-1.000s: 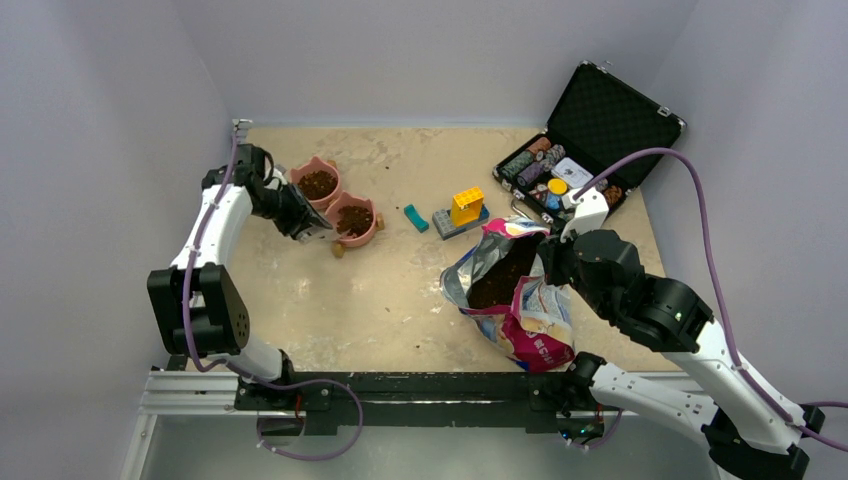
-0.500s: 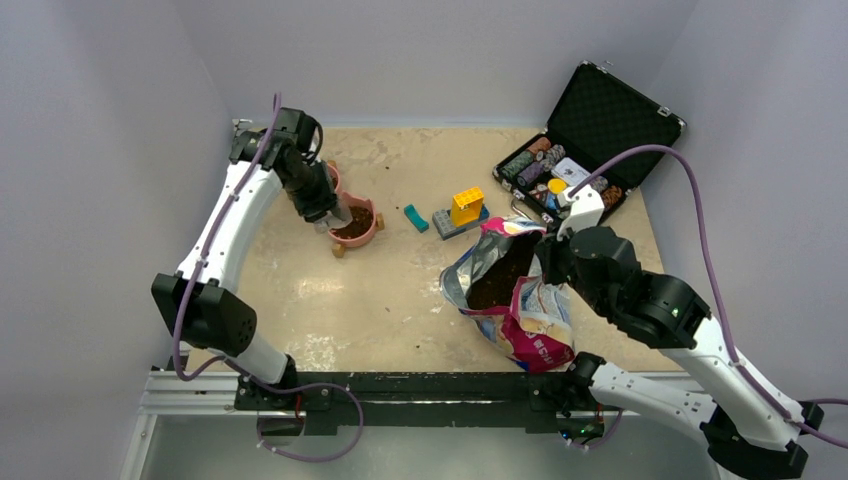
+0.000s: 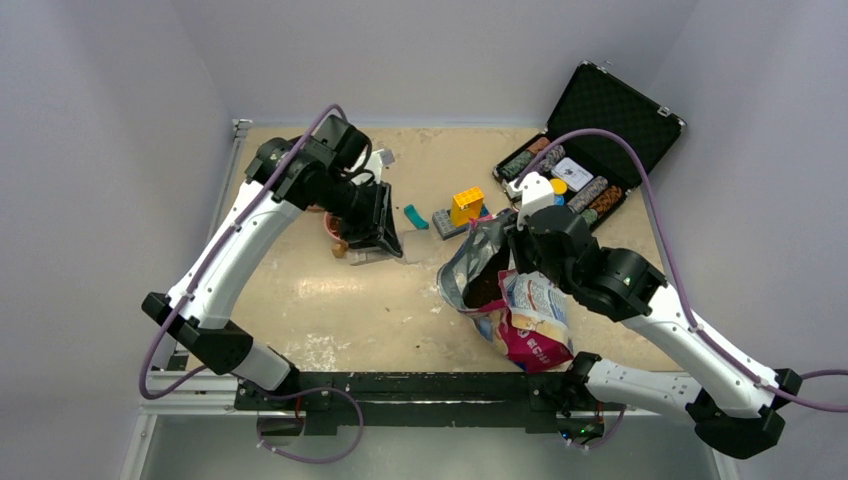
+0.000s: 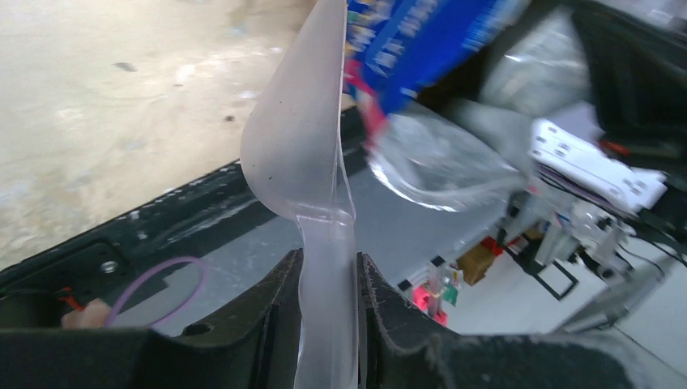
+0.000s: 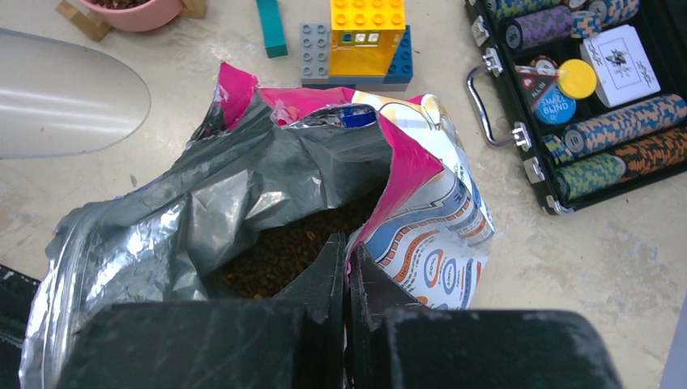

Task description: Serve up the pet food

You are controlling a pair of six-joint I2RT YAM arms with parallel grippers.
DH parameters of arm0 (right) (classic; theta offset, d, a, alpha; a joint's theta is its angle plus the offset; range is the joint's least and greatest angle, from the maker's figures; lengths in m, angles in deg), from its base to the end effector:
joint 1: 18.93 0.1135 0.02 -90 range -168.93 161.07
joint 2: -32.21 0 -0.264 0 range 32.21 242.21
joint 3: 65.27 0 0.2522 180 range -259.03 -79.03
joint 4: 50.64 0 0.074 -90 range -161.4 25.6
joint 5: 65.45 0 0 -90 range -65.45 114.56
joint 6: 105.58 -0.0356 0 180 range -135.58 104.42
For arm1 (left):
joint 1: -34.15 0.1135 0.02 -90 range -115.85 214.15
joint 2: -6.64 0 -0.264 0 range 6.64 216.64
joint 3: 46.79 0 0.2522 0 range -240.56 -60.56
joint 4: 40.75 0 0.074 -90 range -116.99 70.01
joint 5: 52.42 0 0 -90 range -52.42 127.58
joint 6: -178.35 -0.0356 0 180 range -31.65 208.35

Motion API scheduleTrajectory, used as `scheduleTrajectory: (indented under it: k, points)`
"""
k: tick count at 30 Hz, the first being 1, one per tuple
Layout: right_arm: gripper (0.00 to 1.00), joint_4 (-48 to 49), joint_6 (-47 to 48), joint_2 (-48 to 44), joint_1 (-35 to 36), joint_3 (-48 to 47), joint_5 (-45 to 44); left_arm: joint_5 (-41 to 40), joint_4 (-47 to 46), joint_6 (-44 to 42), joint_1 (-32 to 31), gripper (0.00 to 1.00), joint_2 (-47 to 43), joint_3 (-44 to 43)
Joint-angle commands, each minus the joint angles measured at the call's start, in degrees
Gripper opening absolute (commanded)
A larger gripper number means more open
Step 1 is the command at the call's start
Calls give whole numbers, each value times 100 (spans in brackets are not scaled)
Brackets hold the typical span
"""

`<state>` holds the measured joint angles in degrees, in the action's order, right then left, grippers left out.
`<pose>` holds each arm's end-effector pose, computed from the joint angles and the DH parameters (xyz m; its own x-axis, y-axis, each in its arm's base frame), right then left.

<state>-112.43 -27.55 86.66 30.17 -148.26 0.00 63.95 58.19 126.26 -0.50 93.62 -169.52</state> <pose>0.1271 0.1241 0.3905 -0.4466 -0.2274 -0.8653 -0.3756 0.9255 -0.0494 0.2037 -0.1600 0.4300 -0.9935 0.0175 -0.1123 0.0808 0.8034 -0.5899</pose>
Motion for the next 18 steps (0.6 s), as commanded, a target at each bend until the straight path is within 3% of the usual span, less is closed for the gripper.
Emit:
scheduleTrajectory:
  k: [1, 4, 8, 14, 18]
  points:
    - [0, 1041, 181, -81, -24, -164, 202, 930, -22, 606, -483, 0, 80, -837]
    - [0, 1046, 151, -260, -21, -50, 265, 1026, 172, 638, -916, 0, 538, -1333]
    - [0, 1021, 126, -467, -23, 52, 265, 509, 968, 419, -1356, 0, 1161, -2134]
    - [0, 1095, 130, -723, -23, 93, 261, 48, 959, 416, -1527, 0, 1887, -2176]
    - [0, 1095, 68, -866, -23, 24, 302, -546, 1735, 140, -1615, 0, 3014, -3241]
